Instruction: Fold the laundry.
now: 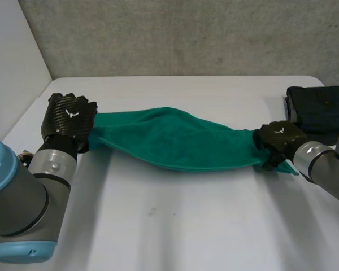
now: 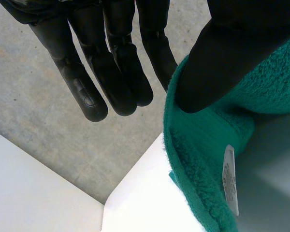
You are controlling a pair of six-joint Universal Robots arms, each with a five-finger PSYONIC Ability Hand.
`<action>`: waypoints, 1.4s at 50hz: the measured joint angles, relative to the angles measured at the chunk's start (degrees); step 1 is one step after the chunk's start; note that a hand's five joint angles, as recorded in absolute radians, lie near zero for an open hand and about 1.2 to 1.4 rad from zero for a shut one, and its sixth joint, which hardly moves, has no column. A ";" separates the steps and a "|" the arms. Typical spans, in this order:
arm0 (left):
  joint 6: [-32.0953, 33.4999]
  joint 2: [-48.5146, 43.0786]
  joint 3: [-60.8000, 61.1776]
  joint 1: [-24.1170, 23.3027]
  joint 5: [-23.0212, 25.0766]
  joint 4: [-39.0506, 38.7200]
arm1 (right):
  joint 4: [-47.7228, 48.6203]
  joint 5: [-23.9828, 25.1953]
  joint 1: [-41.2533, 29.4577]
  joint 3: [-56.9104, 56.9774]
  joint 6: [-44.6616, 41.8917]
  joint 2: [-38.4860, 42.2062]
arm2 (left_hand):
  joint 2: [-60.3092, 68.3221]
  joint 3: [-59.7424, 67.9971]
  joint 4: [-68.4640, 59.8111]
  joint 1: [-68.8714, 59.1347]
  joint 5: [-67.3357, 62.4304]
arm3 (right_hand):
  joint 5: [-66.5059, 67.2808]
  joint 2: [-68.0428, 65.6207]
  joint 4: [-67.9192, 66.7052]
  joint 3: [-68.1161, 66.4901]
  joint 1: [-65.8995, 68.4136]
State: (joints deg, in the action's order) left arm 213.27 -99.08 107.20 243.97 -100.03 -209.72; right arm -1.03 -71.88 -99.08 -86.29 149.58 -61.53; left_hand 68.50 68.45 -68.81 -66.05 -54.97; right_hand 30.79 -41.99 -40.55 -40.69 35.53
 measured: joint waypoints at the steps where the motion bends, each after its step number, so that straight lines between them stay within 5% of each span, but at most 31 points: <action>1: -0.08 0.02 -0.01 -0.02 0.00 0.00 | 0.06 0.19 0.32 -0.22 0.66 0.10 | 0.00 0.00 0.00 0.00 0.00 | 0.00 0.00 0.00 0.00 0.00; 6: -0.85 -0.09 -0.15 0.19 0.00 0.02 | 0.98 1.60 1.48 -1.35 2.96 0.90 | 0.00 0.00 0.00 0.00 0.00 | 1.48 -0.88 -1.52 -1.48 1.10; 12: -1.44 -0.27 -0.18 0.62 0.00 0.14 | 4.43 2.72 1.65 -1.88 3.15 2.33 | 0.00 0.00 0.00 0.00 0.00 | 25.01 -24.97 -26.32 -25.91 20.86; 21: -1.32 2.35 -0.47 0.54 0.19 4.82 | 2.92 4.22 1.51 -0.85 -0.04 1.27 | 0.00 0.00 0.00 0.00 0.00 | 25.87 -25.40 -27.51 -27.05 20.86; 31: -0.62 16.17 -5.97 0.53 0.49 16.57 | -19.68 5.15 1.75 9.44 -13.03 -16.86 | 0.00 0.00 0.00 0.00 0.00 | 25.87 -25.40 -27.52 -27.05 20.86; 41: -0.60 21.58 -14.62 0.96 2.52 30.91 | -36.48 4.13 1.53 22.35 -16.72 -23.04 | 0.00 0.00 0.00 0.00 0.00 | 25.87 -25.40 -27.53 -27.05 20.86; 47: -0.53 16.38 -15.72 1.43 3.20 33.09 | -39.96 3.42 1.06 23.32 -19.29 -17.80 | 0.00 0.00 0.00 0.00 0.00 | 25.87 -25.40 -27.53 -27.05 20.86; 58: 0.77 -10.66 -26.59 4.41 3.10 32.08 | -35.90 -4.26 -2.81 32.85 -19.03 4.63 | 0.00 0.00 0.00 0.00 0.00 | 25.87 -25.40 -27.53 -27.05 20.86; 62: 3.64 -21.61 -39.37 5.28 2.95 29.85 | -30.24 -6.17 -3.80 43.60 -14.32 12.28 | 0.00 0.00 0.00 0.00 0.00 | 25.88 -25.40 -27.53 -27.05 20.86; 70: 6.14 -26.70 -55.46 4.97 2.78 16.88 | -14.78 -6.39 -4.61 63.15 -1.31 18.42 | 0.00 0.00 -0.01 0.00 0.00 | 25.93 -25.40 -27.53 -27.05 20.86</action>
State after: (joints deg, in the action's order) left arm 219.41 -125.78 51.74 248.94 -97.24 -192.84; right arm -15.81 -78.27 -103.69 -23.14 148.28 -43.11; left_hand 68.50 68.46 -68.82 -66.05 -54.97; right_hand 56.72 -67.39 -68.07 -67.73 56.39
